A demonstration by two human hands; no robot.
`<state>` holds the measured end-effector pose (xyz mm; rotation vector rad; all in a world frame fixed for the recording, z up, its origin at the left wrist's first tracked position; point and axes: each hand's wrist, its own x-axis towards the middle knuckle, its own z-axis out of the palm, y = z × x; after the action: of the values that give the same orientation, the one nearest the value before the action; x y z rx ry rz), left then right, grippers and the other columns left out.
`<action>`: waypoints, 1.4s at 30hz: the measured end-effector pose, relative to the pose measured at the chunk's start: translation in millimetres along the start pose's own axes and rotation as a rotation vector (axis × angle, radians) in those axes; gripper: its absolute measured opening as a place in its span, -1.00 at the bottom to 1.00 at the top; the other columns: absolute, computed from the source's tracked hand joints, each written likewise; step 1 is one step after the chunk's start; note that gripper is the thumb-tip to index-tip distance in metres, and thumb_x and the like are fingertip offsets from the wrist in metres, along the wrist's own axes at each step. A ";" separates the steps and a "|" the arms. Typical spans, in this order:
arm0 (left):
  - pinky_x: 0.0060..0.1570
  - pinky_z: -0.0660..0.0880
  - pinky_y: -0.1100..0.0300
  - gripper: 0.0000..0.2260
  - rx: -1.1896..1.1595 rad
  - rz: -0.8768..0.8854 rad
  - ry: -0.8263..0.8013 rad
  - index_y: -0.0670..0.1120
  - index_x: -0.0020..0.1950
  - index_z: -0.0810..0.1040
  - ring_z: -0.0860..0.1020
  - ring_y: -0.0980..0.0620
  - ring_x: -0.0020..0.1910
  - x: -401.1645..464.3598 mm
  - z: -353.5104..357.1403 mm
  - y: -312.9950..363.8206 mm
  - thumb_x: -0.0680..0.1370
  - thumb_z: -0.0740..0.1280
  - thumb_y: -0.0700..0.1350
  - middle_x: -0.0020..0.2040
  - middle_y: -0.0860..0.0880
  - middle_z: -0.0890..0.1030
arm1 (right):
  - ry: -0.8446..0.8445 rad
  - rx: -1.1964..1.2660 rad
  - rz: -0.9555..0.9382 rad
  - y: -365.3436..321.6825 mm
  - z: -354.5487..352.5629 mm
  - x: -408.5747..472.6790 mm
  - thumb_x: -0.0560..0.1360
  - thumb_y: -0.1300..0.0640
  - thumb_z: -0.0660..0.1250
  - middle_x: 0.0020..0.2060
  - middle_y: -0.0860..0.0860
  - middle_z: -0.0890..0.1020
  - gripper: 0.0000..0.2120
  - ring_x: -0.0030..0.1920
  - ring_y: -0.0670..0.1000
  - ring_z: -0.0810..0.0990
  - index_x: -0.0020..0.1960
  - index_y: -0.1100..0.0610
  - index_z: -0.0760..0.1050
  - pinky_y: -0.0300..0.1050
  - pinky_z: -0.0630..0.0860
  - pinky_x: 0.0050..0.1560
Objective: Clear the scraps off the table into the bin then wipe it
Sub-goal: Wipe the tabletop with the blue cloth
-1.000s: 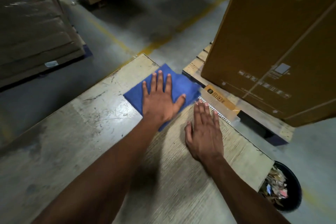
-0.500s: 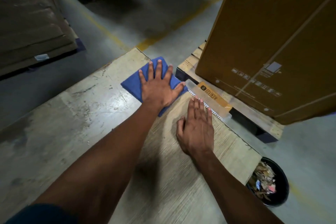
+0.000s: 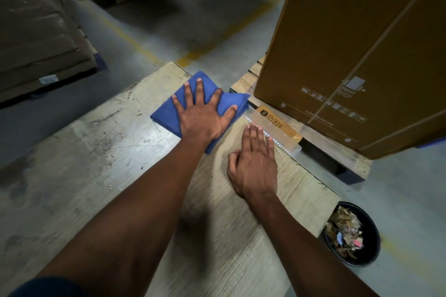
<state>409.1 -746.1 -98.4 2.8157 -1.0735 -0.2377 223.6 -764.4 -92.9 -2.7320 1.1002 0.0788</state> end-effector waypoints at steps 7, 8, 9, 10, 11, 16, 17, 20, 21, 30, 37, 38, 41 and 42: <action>0.59 -0.20 -0.49 -0.25 -0.006 0.007 -0.012 0.30 0.73 -0.21 -0.27 -0.27 0.73 -59.0 9.5 -5.9 0.58 -0.23 0.54 0.77 -0.09 -0.26 | -0.026 -0.025 0.000 -1.0 -4.2 -2.6 0.60 -0.16 -0.25 0.76 0.15 -0.05 -0.20 0.75 0.08 -0.13 0.75 0.19 -0.15 0.15 -0.13 0.74; 0.59 -0.22 -0.50 -0.26 -0.023 -0.021 -0.019 0.29 0.73 -0.23 -0.29 -0.29 0.72 -61.8 7.9 -5.4 0.60 -0.21 0.52 0.76 -0.09 -0.29 | -0.027 -0.022 -0.002 -0.8 -4.3 -3.0 0.61 -0.16 -0.23 0.76 0.15 -0.07 -0.21 0.75 0.08 -0.14 0.75 0.19 -0.16 0.15 -0.14 0.74; 0.58 -0.24 -0.51 -0.28 -0.032 -0.023 -0.017 0.28 0.73 -0.24 -0.31 -0.30 0.72 -62.9 6.5 -4.6 0.62 -0.17 0.49 0.75 -0.09 -0.32 | -0.029 -0.015 -0.003 -1.0 -3.8 -2.7 0.62 -0.16 -0.22 0.76 0.14 -0.08 -0.22 0.75 0.08 -0.15 0.75 0.19 -0.17 0.15 -0.14 0.73; 0.56 -0.25 -0.51 -0.32 -0.037 0.025 0.002 0.28 0.73 -0.24 -0.31 -0.31 0.71 -62.8 6.8 -3.1 0.66 -0.13 0.44 0.75 -0.08 -0.33 | -0.027 -0.010 -0.005 -0.5 -3.3 -1.7 0.63 -0.16 -0.21 0.76 0.15 -0.07 -0.22 0.75 0.08 -0.15 0.75 0.19 -0.16 0.16 -0.14 0.73; 0.57 -0.25 -0.49 -0.36 -0.033 0.123 0.031 0.28 0.73 -0.23 -0.30 -0.28 0.72 -63.0 7.7 -2.5 0.69 -0.09 0.37 0.76 -0.06 -0.32 | -0.024 -0.010 -0.007 -0.2 -3.1 -0.8 0.62 -0.15 -0.22 0.76 0.15 -0.06 -0.22 0.75 0.09 -0.14 0.75 0.20 -0.15 0.16 -0.13 0.73; 0.66 -0.20 -0.33 -0.43 0.039 0.396 -0.017 0.32 0.73 -0.16 -0.23 -0.01 0.75 -57.9 11.8 -5.7 0.69 -0.23 0.23 0.78 0.15 -0.14 | -0.030 -0.006 -0.014 0.9 0.1 -0.4 0.63 -0.15 -0.23 0.75 0.15 -0.09 -0.23 0.75 0.09 -0.17 0.75 0.19 -0.18 0.17 -0.14 0.73; 0.66 -0.20 -0.33 -0.44 0.043 0.394 -0.020 0.34 0.73 -0.17 -0.22 -0.01 0.75 -53.6 11.8 -5.9 0.70 -0.22 0.23 0.78 0.16 -0.14 | -0.027 -0.007 -0.014 0.6 -0.2 -0.3 0.63 -0.15 -0.24 0.75 0.15 -0.08 -0.23 0.75 0.09 -0.17 0.75 0.20 -0.17 0.17 -0.14 0.73; 0.65 -0.19 -0.37 -0.47 0.057 0.388 -0.018 0.38 0.72 -0.13 -0.21 -0.04 0.76 -29.5 8.5 -2.1 0.71 -0.20 0.24 0.78 0.15 -0.11 | -0.018 -0.010 -0.015 0.9 0.3 -0.2 0.62 -0.14 -0.22 0.75 0.16 -0.06 -0.22 0.75 0.10 -0.14 0.75 0.21 -0.13 0.17 -0.14 0.73; 0.65 -0.20 -0.38 -0.48 0.056 0.376 -0.036 0.39 0.71 -0.10 -0.21 -0.05 0.76 -20.2 5.6 0.1 0.72 -0.20 0.25 0.78 0.14 -0.11 | -0.022 -0.011 -0.014 1.3 0.2 0.0 0.62 -0.14 -0.22 0.75 0.16 -0.06 -0.22 0.75 0.10 -0.15 0.75 0.21 -0.13 0.17 -0.14 0.73; 0.64 -0.23 -0.38 -0.47 0.086 0.363 -0.081 0.39 0.68 -0.33 -0.32 -0.06 0.73 -91.8 3.7 -24.6 0.68 -0.30 0.27 0.77 0.13 -0.24 | -0.043 -0.029 -0.024 2.9 -0.1 -1.2 0.60 -0.12 -0.35 0.75 0.14 -0.17 -0.22 0.74 0.09 -0.25 0.75 0.18 -0.23 0.16 -0.17 0.73; 0.64 -0.17 -0.40 -0.51 0.031 0.265 -0.034 0.45 0.68 -0.19 -0.20 -0.08 0.76 -36.5 -0.4 -17.4 0.74 -0.19 0.25 0.78 0.11 -0.09 | -0.029 -0.023 -0.014 3.2 2.8 -0.6 0.71 -0.09 -0.09 0.75 0.16 -0.12 -0.29 0.75 0.11 -0.19 0.75 0.20 -0.17 0.18 -0.12 0.73; 0.64 -0.18 -0.40 -0.51 0.028 0.248 -0.035 0.44 0.69 -0.16 -0.19 -0.08 0.76 -25.8 -1.2 -13.1 0.74 -0.18 0.25 0.78 0.11 -0.08 | -0.028 -0.027 -0.013 3.4 3.5 -1.1 0.71 -0.09 -0.08 0.75 0.16 -0.12 -0.29 0.75 0.11 -0.19 0.75 0.20 -0.17 0.17 -0.12 0.73; 0.64 -0.19 -0.39 -0.50 0.039 0.245 -0.067 0.41 0.70 -0.16 -0.21 -0.09 0.75 -27.6 -3.1 -1.4 0.73 -0.20 0.25 0.78 0.10 -0.12 | -0.045 -0.041 -0.020 3.5 1.9 -0.5 0.70 -0.10 -0.12 0.75 0.16 -0.11 -0.29 0.75 0.11 -0.17 0.75 0.20 -0.18 0.17 -0.12 0.73; 0.65 -0.19 -0.38 -0.48 0.058 0.270 -0.072 0.40 0.70 -0.21 -0.23 -0.09 0.75 -41.2 -0.9 -1.0 0.71 -0.24 0.26 0.78 0.10 -0.14 | -0.041 -0.042 -0.022 3.6 1.3 -0.7 0.69 -0.11 -0.16 0.75 0.16 -0.11 -0.28 0.75 0.12 -0.17 0.75 0.20 -0.19 0.17 -0.12 0.73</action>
<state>379.6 -717.8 -93.3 2.6875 -1.4817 -0.2866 220.6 -766.1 -94.7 -2.7658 1.0686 0.1550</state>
